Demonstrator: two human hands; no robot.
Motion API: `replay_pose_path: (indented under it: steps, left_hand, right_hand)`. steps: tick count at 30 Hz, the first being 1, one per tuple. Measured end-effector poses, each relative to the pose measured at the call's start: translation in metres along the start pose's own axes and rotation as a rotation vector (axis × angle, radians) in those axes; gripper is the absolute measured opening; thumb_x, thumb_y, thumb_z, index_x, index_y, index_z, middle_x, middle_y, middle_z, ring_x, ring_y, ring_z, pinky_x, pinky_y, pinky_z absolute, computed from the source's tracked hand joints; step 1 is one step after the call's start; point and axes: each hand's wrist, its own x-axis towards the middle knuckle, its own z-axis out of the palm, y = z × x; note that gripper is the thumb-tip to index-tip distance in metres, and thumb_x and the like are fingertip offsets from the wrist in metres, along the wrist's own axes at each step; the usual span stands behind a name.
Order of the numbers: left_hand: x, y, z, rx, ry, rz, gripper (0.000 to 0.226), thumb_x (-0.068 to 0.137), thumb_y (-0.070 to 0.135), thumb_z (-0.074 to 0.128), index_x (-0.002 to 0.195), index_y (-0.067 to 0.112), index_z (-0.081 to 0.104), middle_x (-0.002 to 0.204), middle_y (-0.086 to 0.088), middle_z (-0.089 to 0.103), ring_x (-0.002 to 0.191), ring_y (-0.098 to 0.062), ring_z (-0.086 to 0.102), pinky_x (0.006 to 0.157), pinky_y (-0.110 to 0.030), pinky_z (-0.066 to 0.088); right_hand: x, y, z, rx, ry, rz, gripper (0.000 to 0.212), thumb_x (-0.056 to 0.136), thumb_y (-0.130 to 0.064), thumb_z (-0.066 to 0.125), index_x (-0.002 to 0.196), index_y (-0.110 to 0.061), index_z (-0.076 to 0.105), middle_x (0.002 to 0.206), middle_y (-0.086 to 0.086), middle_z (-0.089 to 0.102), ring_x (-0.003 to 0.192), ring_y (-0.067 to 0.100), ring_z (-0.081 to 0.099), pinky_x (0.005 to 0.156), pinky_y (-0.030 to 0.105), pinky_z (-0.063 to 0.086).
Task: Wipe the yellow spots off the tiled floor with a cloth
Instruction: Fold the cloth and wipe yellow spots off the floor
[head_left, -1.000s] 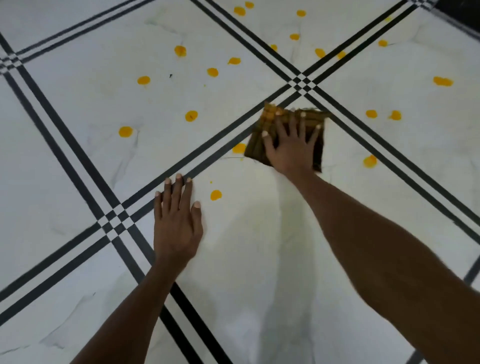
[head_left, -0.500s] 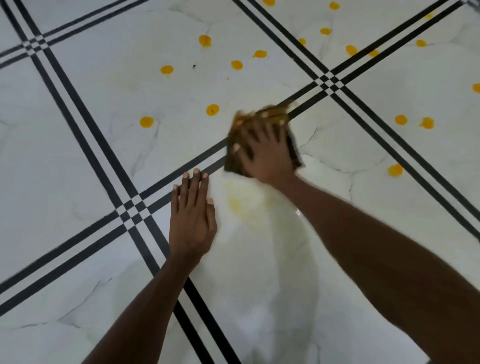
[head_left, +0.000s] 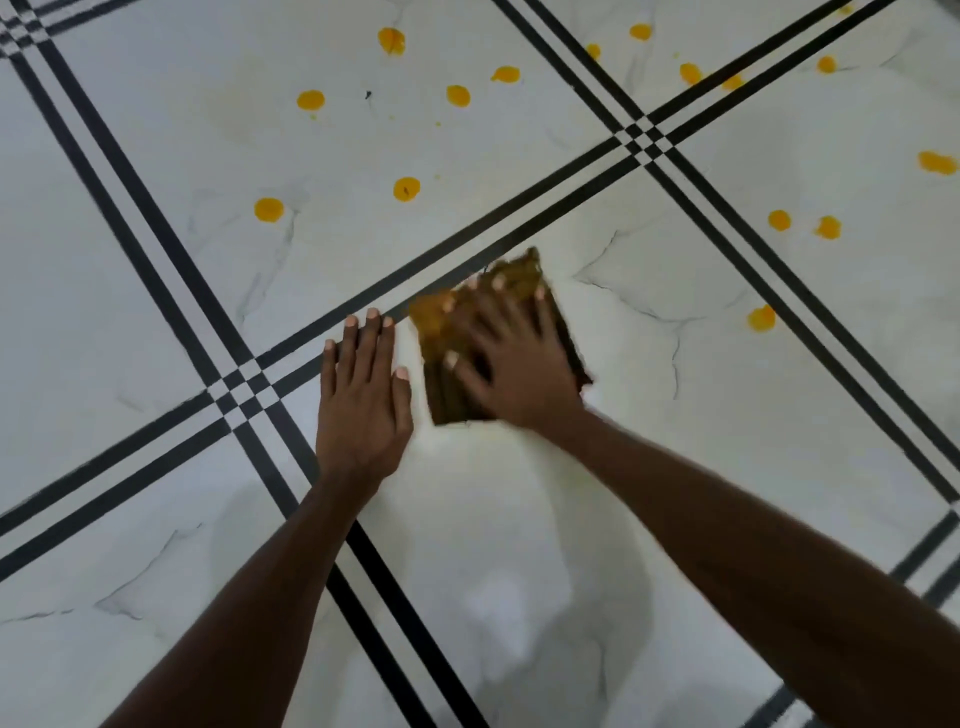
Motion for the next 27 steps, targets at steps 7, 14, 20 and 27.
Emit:
replay_pose_path:
  steps: [7, 14, 20, 27]
  left_hand:
    - [0.001, 0.003, 0.000, 0.025, 0.027, -0.014, 0.061, 0.110, 0.035, 0.027, 0.167, 0.013, 0.020, 0.176, -0.006, 0.014, 0.165, -0.024, 0.007, 0.133, -0.051, 0.010]
    - [0.000, 0.002, -0.004, 0.056, -0.003, 0.019, 0.060, 0.111, 0.037, 0.022, 0.168, 0.023, 0.011, 0.178, -0.002, 0.005, 0.165, -0.023, -0.002, 0.133, -0.051, 0.007]
    - [-0.001, 0.005, -0.004, 0.068, -0.011, 0.016, 0.059, 0.112, 0.038, 0.021, 0.168, 0.025, 0.010, 0.178, -0.002, 0.002, 0.165, -0.024, -0.004, 0.133, -0.052, 0.006]
    - [-0.002, 0.005, -0.009, 0.055, -0.009, 0.043, 0.060, 0.110, 0.036, 0.025, 0.168, 0.025, 0.013, 0.178, -0.002, 0.005, 0.165, -0.022, -0.001, 0.132, -0.054, 0.010]
  right_hand:
    - [-0.103, 0.032, -0.010, -0.057, 0.034, 0.516, 0.067, 0.106, -0.061, 0.026, 0.166, -0.031, 0.024, 0.176, 0.009, 0.011, 0.163, 0.035, 0.006, 0.127, 0.065, 0.006]
    - [-0.018, 0.030, 0.001, 0.011, 0.002, 0.083, 0.068, 0.103, -0.067, 0.034, 0.162, -0.033, 0.034, 0.174, 0.003, 0.025, 0.162, 0.030, 0.016, 0.128, 0.062, 0.010]
    - [-0.100, 0.062, -0.007, -0.034, 0.109, 0.680, 0.068, 0.107, -0.061, 0.027, 0.165, -0.026, 0.028, 0.175, 0.012, 0.017, 0.162, 0.037, 0.010, 0.126, 0.067, 0.013]
    - [-0.036, 0.016, 0.004, 0.102, -0.051, -0.077, 0.069, 0.103, -0.066, 0.034, 0.163, -0.033, 0.032, 0.175, 0.004, 0.020, 0.163, 0.032, 0.013, 0.125, 0.066, 0.011]
